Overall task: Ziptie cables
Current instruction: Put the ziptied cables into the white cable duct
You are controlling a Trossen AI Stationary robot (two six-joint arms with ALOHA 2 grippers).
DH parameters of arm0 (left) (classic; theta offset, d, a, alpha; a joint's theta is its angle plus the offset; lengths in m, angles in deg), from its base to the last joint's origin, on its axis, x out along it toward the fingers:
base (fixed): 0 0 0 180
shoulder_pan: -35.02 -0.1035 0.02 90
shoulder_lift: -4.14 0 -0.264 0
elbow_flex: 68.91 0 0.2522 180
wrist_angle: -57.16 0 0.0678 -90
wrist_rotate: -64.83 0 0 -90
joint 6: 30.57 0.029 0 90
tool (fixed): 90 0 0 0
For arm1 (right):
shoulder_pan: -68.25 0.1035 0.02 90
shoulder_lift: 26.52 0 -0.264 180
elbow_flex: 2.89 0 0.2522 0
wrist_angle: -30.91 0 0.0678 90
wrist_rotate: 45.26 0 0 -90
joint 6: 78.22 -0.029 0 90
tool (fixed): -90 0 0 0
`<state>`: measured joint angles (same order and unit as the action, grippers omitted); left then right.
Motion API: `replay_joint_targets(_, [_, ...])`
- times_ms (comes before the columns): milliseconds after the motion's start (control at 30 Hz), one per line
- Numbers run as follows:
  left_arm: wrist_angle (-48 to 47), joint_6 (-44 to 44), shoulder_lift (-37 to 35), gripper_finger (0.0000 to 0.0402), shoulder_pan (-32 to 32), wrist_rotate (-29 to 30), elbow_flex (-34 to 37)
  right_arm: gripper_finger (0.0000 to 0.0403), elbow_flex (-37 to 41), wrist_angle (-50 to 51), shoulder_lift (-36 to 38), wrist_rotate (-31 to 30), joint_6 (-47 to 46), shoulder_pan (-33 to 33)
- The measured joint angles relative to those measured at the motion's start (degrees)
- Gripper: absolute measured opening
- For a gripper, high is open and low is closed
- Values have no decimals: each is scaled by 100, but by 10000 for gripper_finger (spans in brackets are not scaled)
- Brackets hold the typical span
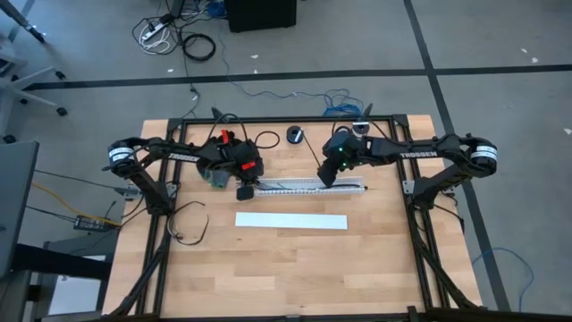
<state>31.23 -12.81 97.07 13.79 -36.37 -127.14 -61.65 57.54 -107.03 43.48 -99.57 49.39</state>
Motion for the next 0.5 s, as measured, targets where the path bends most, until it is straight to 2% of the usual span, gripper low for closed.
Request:
replay_joint_targets(200, [0, 0, -2, 0, 0, -2, 0, 215, 184, -272, 0, 132, -11, 27])
replay_joint_targets(500, [0, 0, -2, 0, 0, -2, 0, 188, 243, -496, -5, 155, -92, 148])
